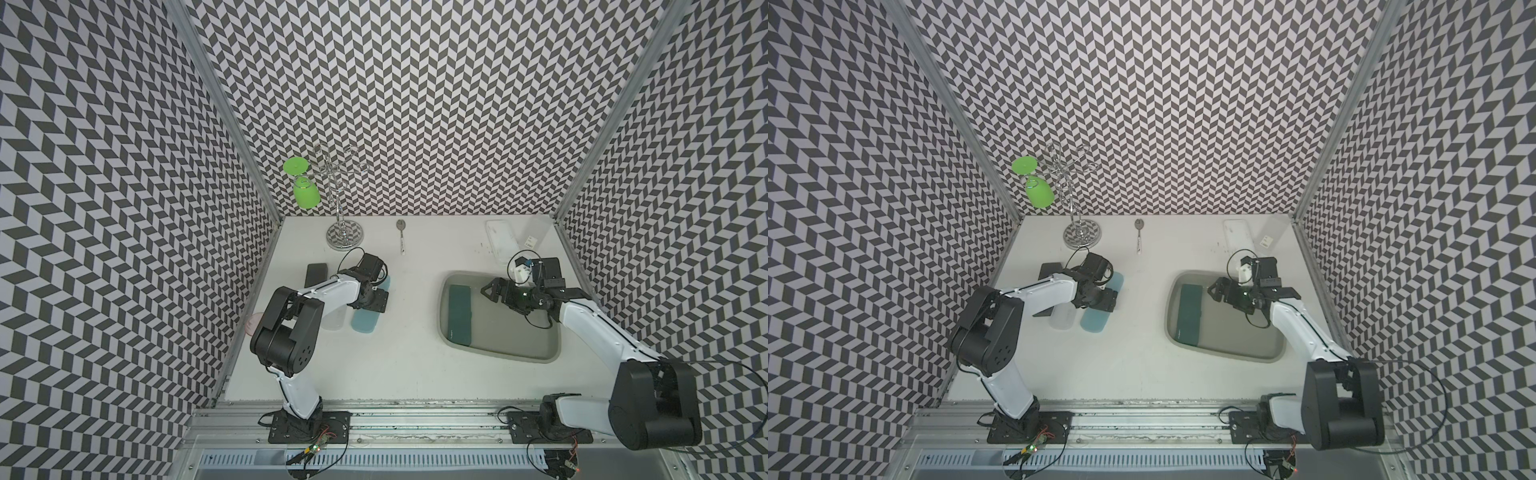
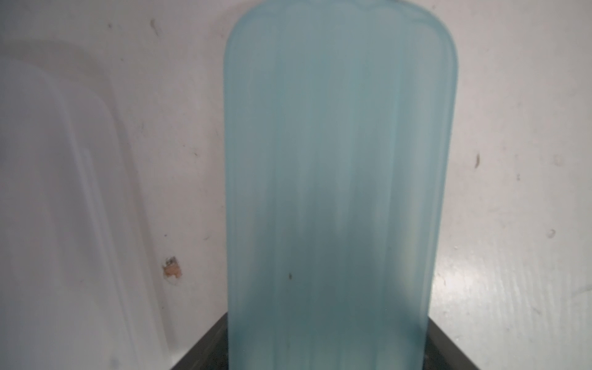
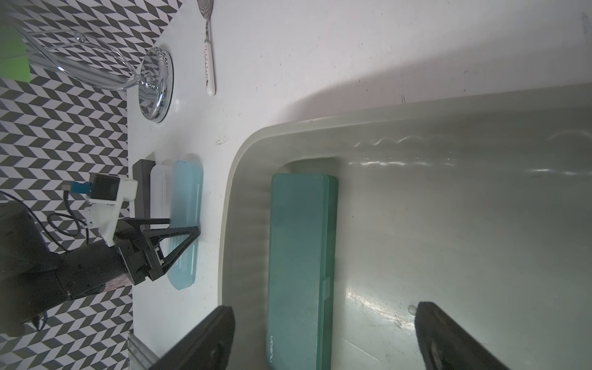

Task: Put the pencil case into the storage box
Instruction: Pick up the pencil case from the center of the board, then place the pencil case at the storage box.

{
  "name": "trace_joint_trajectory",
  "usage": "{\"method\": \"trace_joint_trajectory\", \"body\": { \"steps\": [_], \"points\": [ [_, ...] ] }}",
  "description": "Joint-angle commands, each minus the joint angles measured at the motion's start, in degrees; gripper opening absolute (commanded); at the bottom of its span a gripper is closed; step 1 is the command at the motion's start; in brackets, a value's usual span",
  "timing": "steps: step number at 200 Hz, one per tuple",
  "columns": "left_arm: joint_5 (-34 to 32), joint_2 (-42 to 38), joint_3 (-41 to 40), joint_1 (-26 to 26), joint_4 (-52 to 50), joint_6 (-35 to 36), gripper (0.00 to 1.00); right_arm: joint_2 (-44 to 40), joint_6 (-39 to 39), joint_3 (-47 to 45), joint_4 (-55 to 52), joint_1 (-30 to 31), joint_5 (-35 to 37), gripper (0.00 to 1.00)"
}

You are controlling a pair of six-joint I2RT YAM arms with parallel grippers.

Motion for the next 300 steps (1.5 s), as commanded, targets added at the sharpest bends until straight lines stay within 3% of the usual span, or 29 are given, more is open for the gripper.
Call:
{"method": "trace_joint_trajectory", "body": {
  "steps": [1,70,112,146,177,215,300],
  "points": [
    [-0.4,-1.5,3.9,-1.1,-4.3,-0.7,0.67,-1.6,-0.4,-0.3,1.4,0.0,0.5,0.93],
    [-0.1,0.4,25.8,-10.8,-18.6,-8.5,0.69,-3.1,0.0,1.2,1.4,-1.7,0.7,0.93],
    [2.9,7.7,38.3,-18.9,-21.7,-20.1,0.69,-6.7,-0.2,2.2,-0.3,-5.5,0.8,0.93],
    [4.0,15.3,47.3,-25.5,-22.1,-27.6,0.69,-12.0,-0.2,1.5,-4.1,-6.5,6.6,0.94],
    [7.5,20.7,51.0,-29.6,-17.8,-34.7,0.69,-18.0,1.4,-1.2,-3.8,-7.0,11.4,0.94],
    [7.1,27.1,55.0,-32.4,-15.0,-39.9,0.68,-21.4,1.3,-2.7,-4.0,-7.2,12.9,0.95],
    [4.1,32.9,58.0,-35.0,-14.6,-42.8,0.7,-23.2,1.1,-5.6,-3.9,-7.2,12.9,0.96]
  ]
}}
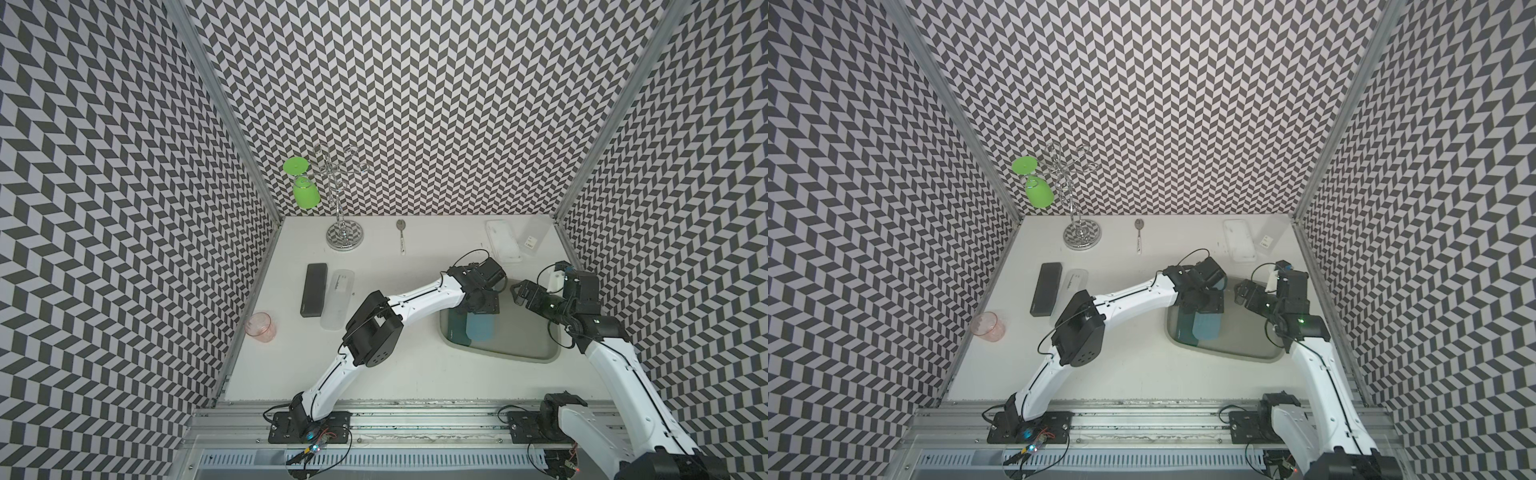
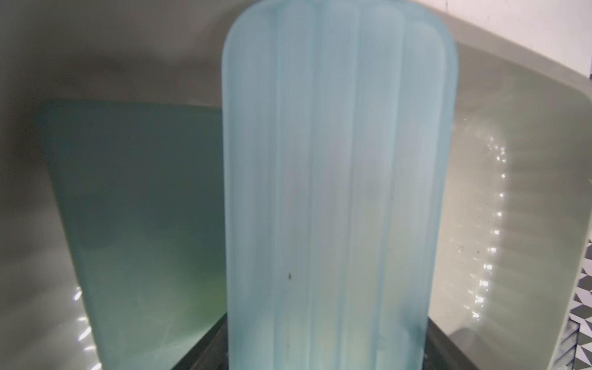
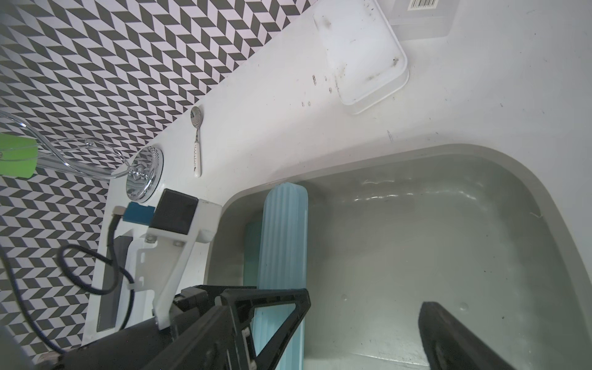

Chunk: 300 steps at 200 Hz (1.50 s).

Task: Put the pencil case into the storage box
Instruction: Place the pencil case at the storage box.

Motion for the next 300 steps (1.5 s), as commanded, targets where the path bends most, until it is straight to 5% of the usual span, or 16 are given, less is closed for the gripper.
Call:
{"method": "trace_joint_trajectory", "body": {
  "steps": [1,53,82,178,214,251,300],
  "points": [
    [-1.6,1.3,1.4,-0.8,1.4,-1.5,0.7,-1.2,0.0,-0.7,1.4,-0.3,0.9,0.96],
    [-2.3,3.0,2.4,-1.1,0.4,-0.8,0.8,-1.4,-0.5,-1.1,1.3,-0.3,1.5,0.96],
    [-3.0,2.2,1.5,-1.0,0.4,-0.5,1.0,-1.4,-0.7,-1.1,1.0,-0.3,1.6,0.96],
    [-9.4,-7.8,0.6,1.8,-5.7,3.2,1.0,0.8,-1.0,-0.4,0.9,-0.5,1.2,0.96],
    [-14.5,-21.9,-12.2,9.0,-5.4,13.0,1.0,6.4,-1.9,-1.6,1.9,-0.4,-2.3,0.96],
    [-11.9,-36.4,-31.7,22.6,2.4,25.5,1.0,16.8,-3.0,-1.2,2.8,-0.3,-6.6,0.96],
    [-12.3,-43.4,-46.5,34.8,6.9,33.0,1.0,23.1,-1.0,-2.2,7.3,-0.1,-10.6,0.96]
  ]
}}
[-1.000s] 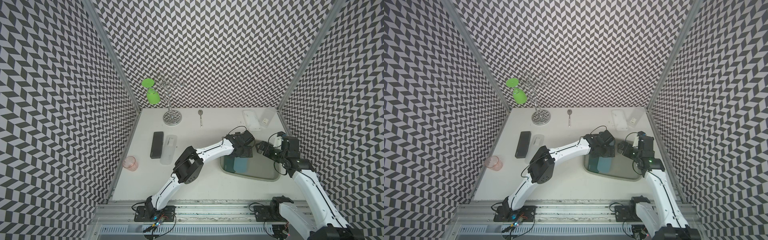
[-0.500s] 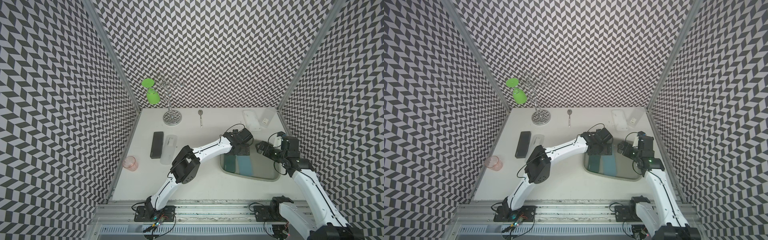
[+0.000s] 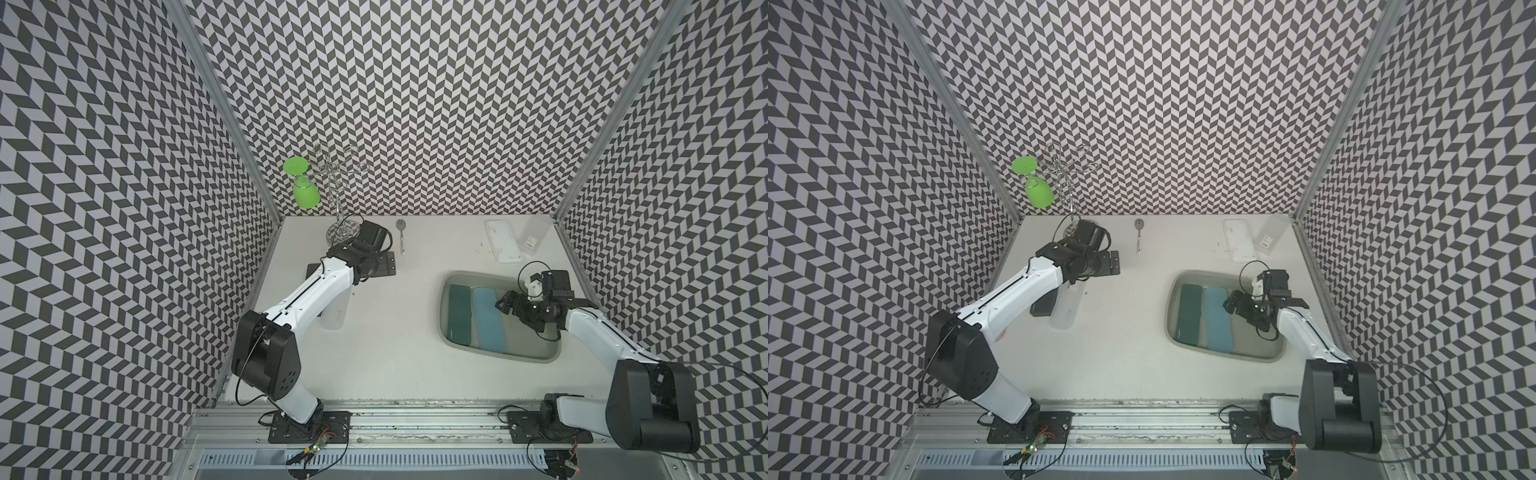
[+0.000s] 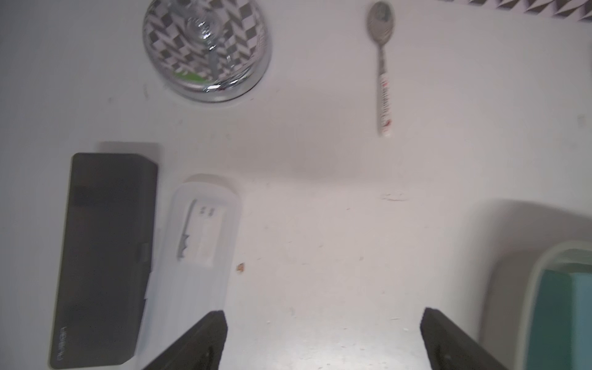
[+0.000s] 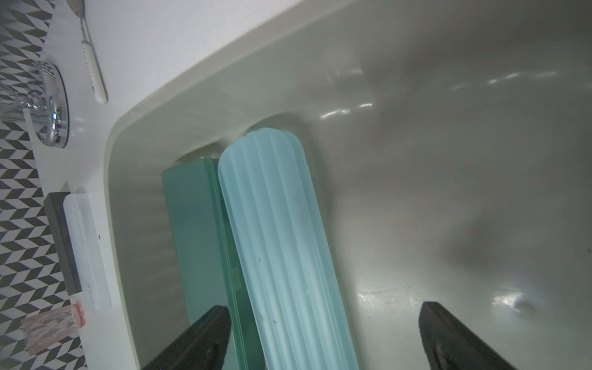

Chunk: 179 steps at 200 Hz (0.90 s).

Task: Put the pencil case into the storage box
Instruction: Place the pencil case at the storage box, then pick up the pencil case from the center of the board.

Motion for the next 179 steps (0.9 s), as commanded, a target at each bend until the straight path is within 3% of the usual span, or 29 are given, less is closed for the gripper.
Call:
{"method": "trace_joint_trajectory", "body": {
  "steps": [1,92,179],
  "points": [
    [0.2,-2.0,-4.4,2.1,3.2,6.6,1.0,0.9,0.9,-0.5,4.3,-0.1,-3.3,0.96],
    [2.4,-4.5,-12.1,10.5,7.7,10.7,1.0,7.2,8.6,-2.6,13.6,7.2,-7.6,0.96],
    [5.4,2.2,-14.2,16.7,11.5,15.9,1.0,8.1,6.4,3.9,8.4,9.4,-4.1,0.96]
  ]
}}
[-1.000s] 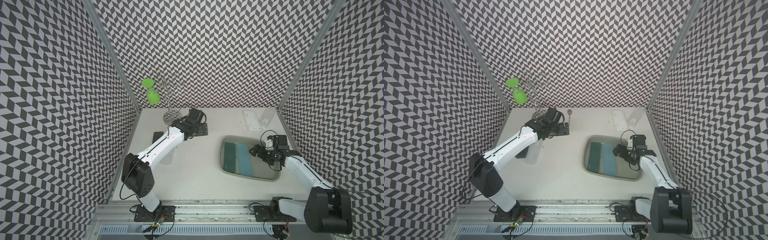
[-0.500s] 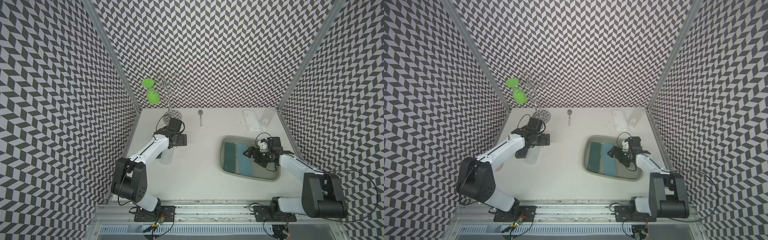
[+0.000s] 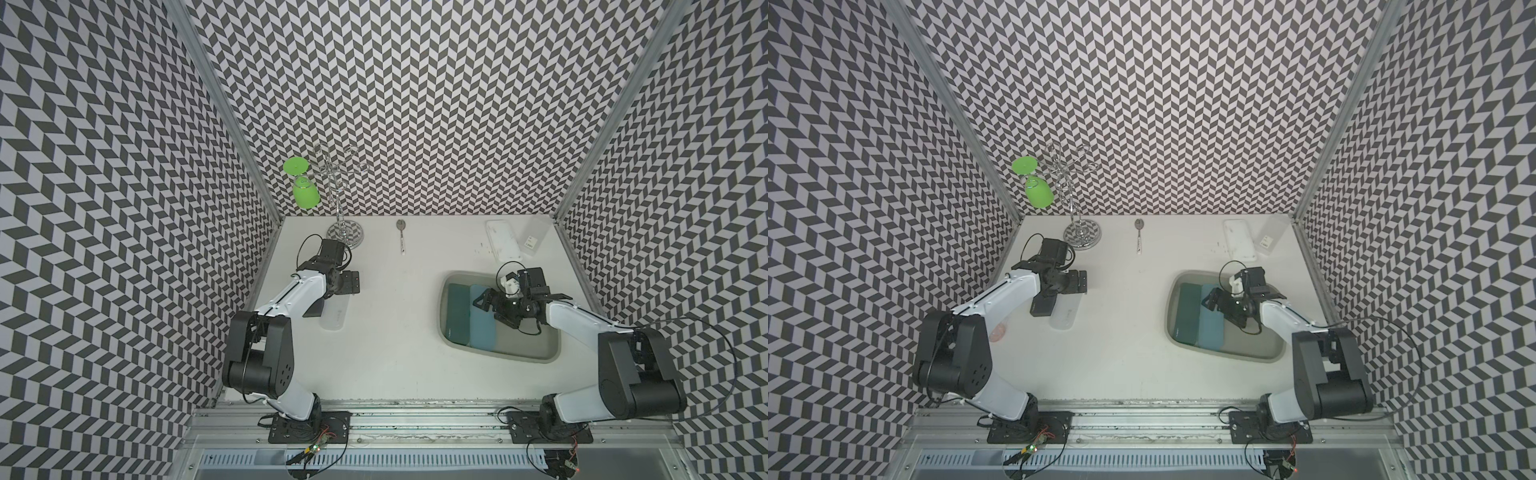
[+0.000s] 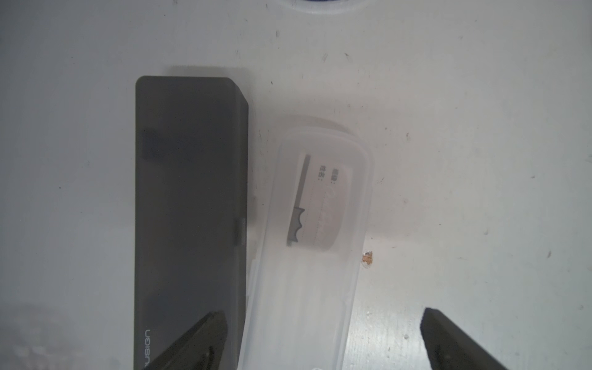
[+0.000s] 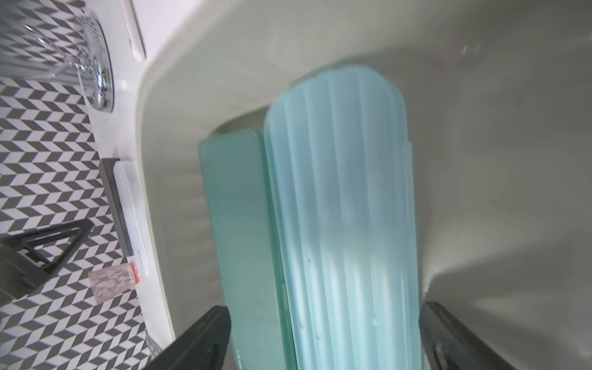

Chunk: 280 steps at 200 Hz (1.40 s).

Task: Put the pencil case into the storage box
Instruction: Pick up the pencil case from the center of the board.

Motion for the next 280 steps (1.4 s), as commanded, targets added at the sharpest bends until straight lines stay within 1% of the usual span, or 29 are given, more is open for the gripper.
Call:
{"method": "trace_joint_trajectory", "body": {
  "steps": [1,50,84,125,163,181,190,201,217,229,280],
  "points": [
    [0.9,2.4,-0.4,0.7,2.5,2.5,1.0,-0.2,-1.2,2.3,-1.1,0.2,1.5,0.96],
    [1.5,7.0,-0.2,1.7,4.3,4.8,1.0,-0.3,-1.6,3.0,-2.1,0.2,2.0,0.96],
    [3.5,8.4,-1.6,2.5,5.4,5.0,1.0,0.1,-1.5,4.0,-2.6,0.3,2.5,0.96],
    [6.0,10.4,-4.0,2.5,6.4,4.1,1.0,0.6,-1.6,5.5,-2.9,0.2,3.2,0.96],
    [9.4,10.2,-4.5,2.0,6.5,2.6,0.99,0.4,-1.6,6.1,-3.1,0.2,4.1,0.96],
    [9.8,9.6,-4.4,1.1,6.2,1.8,0.96,0.4,-1.6,6.5,-3.4,0.1,4.4,0.96],
    [9.8,9.3,-4.3,0.6,5.9,1.7,0.92,0.4,-1.7,6.7,-3.5,-0.1,4.5,0.96],
    [9.5,9.1,-4.0,0.2,5.4,1.2,0.91,0.3,-1.7,6.9,-3.6,-0.2,4.6,0.96],
    [9.3,8.7,-3.6,-0.2,4.8,0.7,0.83,0.1,-1.7,7.4,-3.9,-0.4,4.9,0.97],
    [9.0,8.3,-3.3,-0.5,4.6,0.6,0.8,-0.2,-1.7,7.6,-4.1,-0.5,5.0,0.97],
    [7.6,7.2,-2.0,-1.6,2.9,0.1,0.76,-2.1,-2.1,8.2,-5.2,-1.6,5.5,0.97]
  ]
}}
